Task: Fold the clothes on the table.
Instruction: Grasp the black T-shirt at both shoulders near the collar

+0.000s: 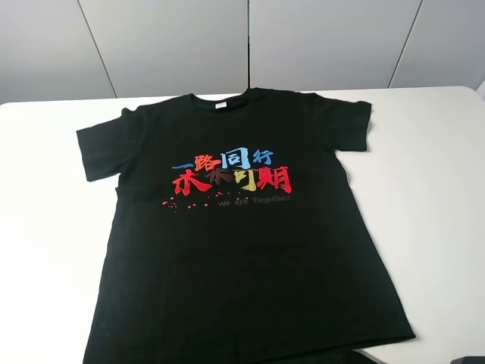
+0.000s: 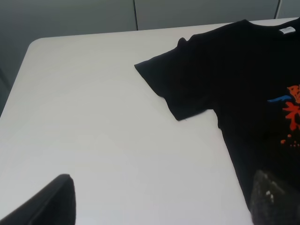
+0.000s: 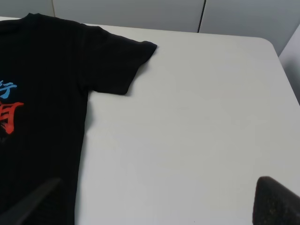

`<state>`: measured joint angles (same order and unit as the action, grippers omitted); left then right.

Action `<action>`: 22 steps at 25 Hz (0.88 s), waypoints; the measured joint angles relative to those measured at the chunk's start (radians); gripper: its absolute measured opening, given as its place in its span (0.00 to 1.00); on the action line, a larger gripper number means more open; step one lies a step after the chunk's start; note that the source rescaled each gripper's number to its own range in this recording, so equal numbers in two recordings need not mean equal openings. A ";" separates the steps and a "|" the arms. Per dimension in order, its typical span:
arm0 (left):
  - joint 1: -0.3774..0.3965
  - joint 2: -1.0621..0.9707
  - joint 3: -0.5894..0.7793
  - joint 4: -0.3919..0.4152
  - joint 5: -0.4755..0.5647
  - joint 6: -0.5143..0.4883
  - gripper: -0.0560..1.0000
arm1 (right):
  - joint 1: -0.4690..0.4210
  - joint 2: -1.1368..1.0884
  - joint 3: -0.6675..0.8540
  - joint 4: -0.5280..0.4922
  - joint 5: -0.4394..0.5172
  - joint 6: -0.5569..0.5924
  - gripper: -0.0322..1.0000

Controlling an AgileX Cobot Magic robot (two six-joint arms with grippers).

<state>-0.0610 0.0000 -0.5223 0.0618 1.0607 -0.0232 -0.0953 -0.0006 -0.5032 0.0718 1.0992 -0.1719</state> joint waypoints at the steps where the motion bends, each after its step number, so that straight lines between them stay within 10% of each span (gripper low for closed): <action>1: 0.000 0.000 0.000 0.000 0.000 0.000 0.97 | 0.000 0.000 0.000 0.000 0.000 0.000 0.94; 22: 0.000 0.107 -0.020 -0.044 -0.082 0.092 0.97 | 0.000 0.128 -0.169 0.006 0.031 -0.072 0.94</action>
<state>-0.0610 0.1068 -0.5425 0.0174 0.9788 0.0685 -0.0953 0.1275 -0.6727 0.0783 1.1300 -0.2444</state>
